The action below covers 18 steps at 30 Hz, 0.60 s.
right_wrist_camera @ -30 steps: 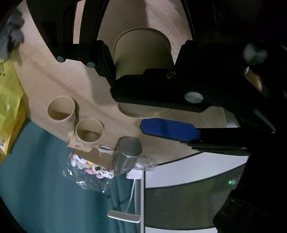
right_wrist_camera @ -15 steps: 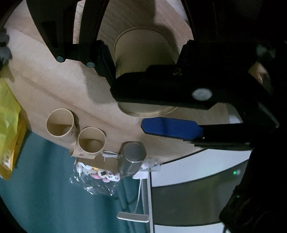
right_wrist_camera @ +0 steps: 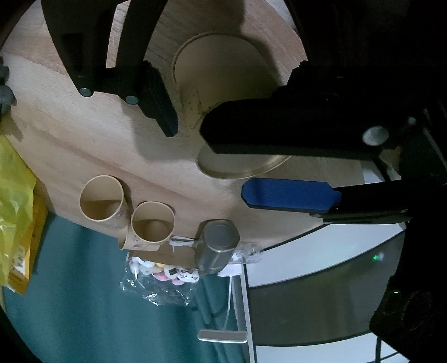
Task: Flip cup upside down
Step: 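Turn the held cup rim-down and lower it onto the table with the right gripper, then open the right gripper to release the cup and pull back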
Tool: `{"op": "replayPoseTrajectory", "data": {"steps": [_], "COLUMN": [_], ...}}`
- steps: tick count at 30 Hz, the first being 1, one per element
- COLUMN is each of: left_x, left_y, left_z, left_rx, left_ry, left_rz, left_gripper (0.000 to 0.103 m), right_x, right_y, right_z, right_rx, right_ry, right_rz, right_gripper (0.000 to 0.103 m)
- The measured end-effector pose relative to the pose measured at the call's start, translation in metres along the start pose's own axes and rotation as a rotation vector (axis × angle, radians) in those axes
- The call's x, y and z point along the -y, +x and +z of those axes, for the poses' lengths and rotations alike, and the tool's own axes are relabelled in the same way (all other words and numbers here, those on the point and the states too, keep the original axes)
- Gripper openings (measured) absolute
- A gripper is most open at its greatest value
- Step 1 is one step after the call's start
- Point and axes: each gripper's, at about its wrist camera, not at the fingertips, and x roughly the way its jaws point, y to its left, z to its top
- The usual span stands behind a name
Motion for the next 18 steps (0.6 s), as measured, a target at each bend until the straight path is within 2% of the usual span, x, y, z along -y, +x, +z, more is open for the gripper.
{"op": "replayPoseTrajectory", "data": {"steps": [8,9,12,18], "left_x": [0.001,0.000,-0.003,-0.013], "left_y": [-0.012,-0.014,-0.023,-0.040], "left_z": [-0.001,-0.001,-0.002,-0.006], "left_rx": [0.022,0.025,0.052,0.075], "left_ry": [0.001,-0.005,-0.021,-0.030], "left_rz": [0.008,0.006,0.009,0.049], "left_gripper": [0.058,0.061,0.081,0.082], "right_x": [0.002,0.002,0.002,0.000], "right_y": [-0.004,-0.004,-0.004,-0.014], "right_z": [0.000,0.000,0.001,0.002], "right_rx": [0.019,0.021,0.025,0.050], "right_ry": [0.025,0.030,0.037,0.045], "right_rz": [-0.020,-0.022,-0.026,-0.041], "right_gripper": [0.081,0.081,0.081,0.081]}}
